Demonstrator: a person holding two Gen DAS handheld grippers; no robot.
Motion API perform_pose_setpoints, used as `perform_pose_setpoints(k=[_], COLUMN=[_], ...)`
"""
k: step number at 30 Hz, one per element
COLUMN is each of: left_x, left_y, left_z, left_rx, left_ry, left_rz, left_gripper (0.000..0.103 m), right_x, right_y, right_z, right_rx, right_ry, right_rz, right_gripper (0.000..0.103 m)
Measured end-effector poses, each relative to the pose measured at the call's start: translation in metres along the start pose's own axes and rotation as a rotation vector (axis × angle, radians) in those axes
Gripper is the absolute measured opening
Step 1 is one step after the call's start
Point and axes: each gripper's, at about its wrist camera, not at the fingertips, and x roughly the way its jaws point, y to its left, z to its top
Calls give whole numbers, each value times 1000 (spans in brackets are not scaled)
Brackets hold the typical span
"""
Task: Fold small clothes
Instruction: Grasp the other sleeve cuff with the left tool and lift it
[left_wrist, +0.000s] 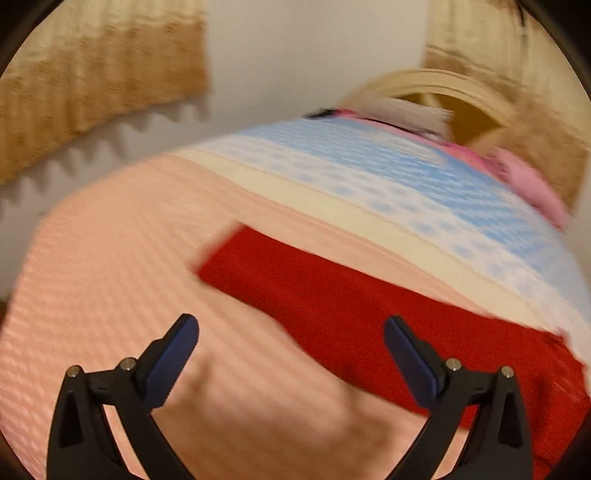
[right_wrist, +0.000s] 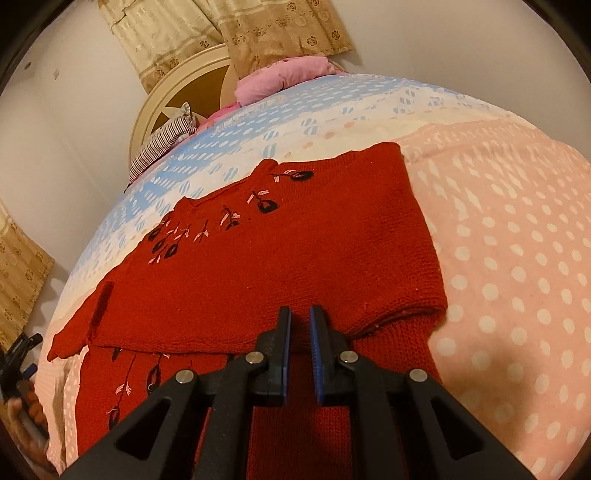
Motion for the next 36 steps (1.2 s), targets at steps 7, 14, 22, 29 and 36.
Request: perform_pose_setpoints(k=[7, 14, 22, 29, 36], left_x=[55, 82, 89, 37, -56], left_y=[40, 35, 24, -31, -136], left_z=[19, 20, 24, 40, 6], left_rx=[-189, -250, -198, -56, 215], left_ry=[82, 139, 130, -9, -127], left_rz=[-52, -81, -90, -188, -400], left_gripper=[88, 53, 12, 10, 10], right_x=[0, 1, 1, 1, 1], right_y=[0, -1, 0, 0, 0], right_z=[0, -1, -1, -1, 0], right_rx=[0, -5, -6, -5, 3], right_ry=[0, 1, 1, 0, -1], right_rz=[-1, -6, -11, -10, -4], right_gripper=[10, 10, 10, 10, 10])
